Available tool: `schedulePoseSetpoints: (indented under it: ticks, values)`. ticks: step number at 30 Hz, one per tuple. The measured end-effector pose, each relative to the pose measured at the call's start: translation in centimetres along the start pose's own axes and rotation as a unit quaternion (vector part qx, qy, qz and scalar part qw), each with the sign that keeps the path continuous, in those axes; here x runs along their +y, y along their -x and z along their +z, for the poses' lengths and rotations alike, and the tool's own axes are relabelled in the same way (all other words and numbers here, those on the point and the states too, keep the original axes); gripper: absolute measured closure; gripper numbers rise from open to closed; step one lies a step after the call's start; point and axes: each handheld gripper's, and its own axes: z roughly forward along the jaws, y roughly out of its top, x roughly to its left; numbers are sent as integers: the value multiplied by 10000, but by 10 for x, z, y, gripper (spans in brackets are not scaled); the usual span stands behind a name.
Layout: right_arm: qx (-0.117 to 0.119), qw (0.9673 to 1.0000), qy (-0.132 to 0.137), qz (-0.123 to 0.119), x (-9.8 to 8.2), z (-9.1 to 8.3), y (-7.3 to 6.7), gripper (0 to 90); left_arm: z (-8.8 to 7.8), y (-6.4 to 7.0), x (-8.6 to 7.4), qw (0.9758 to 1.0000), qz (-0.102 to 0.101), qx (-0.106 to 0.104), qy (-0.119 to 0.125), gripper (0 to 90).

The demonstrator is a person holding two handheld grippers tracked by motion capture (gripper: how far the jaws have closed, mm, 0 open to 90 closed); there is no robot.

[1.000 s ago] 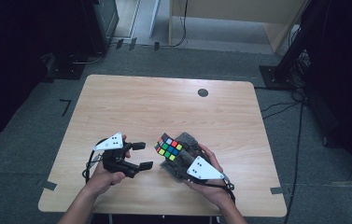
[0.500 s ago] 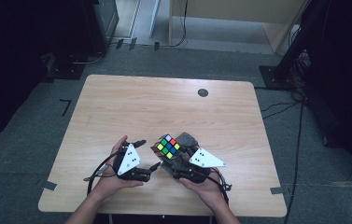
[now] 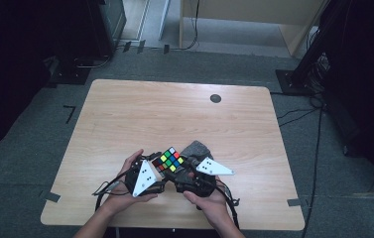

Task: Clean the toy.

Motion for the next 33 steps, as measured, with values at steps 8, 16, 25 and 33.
schedulePoseSetpoints:
  ticks: [8,16,25,33]
  values:
    - [316,9987,-109,380,4,-2,11,297,-2,-8,-2,9998,-179,-51,0,341]
    - [-991,9918,-498,-635,12,-20,43,224,-7,-40,-14,9944,-1031,136,-186,342]
    - [-1591,9598,-1959,-1232,-17,2,61,225,-6,-48,-17,9901,-1366,8,-334,341]
    - [-1687,9578,-2111,-974,-18,0,66,719,-6,-45,-16,9903,-1343,-216,-289,341]
